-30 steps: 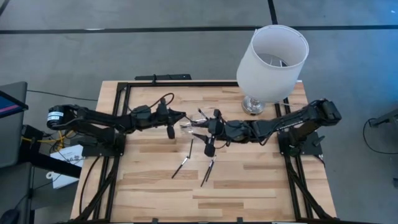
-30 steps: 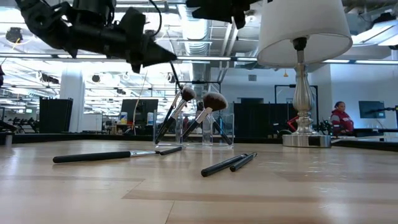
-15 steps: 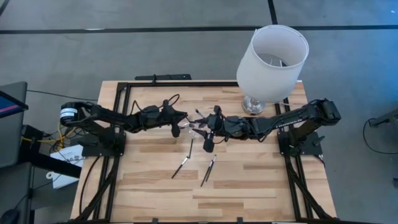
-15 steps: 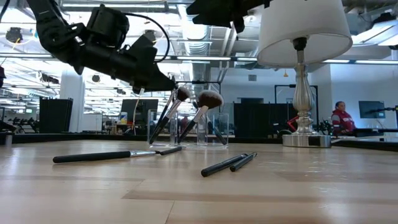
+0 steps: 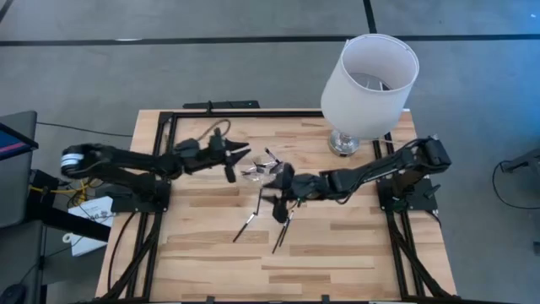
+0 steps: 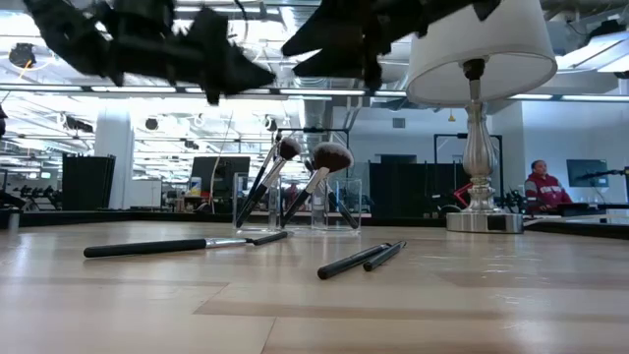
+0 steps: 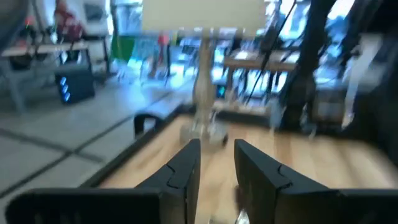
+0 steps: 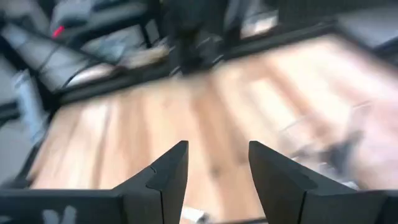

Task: Pick & Place Makeup Supplies
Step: Put the black makeup brush into the transparent organizer

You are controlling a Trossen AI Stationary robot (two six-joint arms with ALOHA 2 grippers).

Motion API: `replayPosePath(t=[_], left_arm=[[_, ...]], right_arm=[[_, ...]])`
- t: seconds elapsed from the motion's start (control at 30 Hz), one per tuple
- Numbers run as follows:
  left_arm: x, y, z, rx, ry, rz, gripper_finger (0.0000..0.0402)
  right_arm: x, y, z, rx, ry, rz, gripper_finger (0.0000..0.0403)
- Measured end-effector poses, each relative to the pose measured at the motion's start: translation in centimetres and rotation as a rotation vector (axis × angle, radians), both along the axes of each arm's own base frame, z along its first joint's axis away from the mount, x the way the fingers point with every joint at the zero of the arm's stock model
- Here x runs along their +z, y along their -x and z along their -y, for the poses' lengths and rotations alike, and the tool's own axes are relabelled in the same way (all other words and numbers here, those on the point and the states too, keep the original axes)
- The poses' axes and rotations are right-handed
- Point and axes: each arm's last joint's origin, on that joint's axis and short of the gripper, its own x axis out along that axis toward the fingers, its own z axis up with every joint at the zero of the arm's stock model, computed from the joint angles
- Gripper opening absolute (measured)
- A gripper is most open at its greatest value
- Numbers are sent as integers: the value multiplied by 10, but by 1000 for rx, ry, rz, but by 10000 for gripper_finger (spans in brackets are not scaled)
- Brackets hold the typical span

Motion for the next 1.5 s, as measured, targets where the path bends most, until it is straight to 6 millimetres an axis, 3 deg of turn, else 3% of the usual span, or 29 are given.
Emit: replayPosePath(t=[0.2,0.33,0.47,0.67,0.93,1.23,1.5], left_arm=[[30,28,10,-167,-10,51,95],[33,36,15,-290,-6,31,95],[30,34,17,-357,4,20,95],[-1,26,30,-434,150,-98,95],[-52,18,74,-548,372,-343,95],[-97,17,113,-274,404,-510,95],[-106,5,138,-134,371,-491,95]], right_arm=[[-24,-5,-24,237,-56,-73,161],[-26,0,-41,259,-90,-90,160],[-29,6,-56,344,4,-121,163],[-25,9,-66,386,29,-87,163],[-31,-1,-43,257,165,-86,157],[-29,-8,-26,208,164,-54,155],[-18,-16,-12,214,281,59,153]])
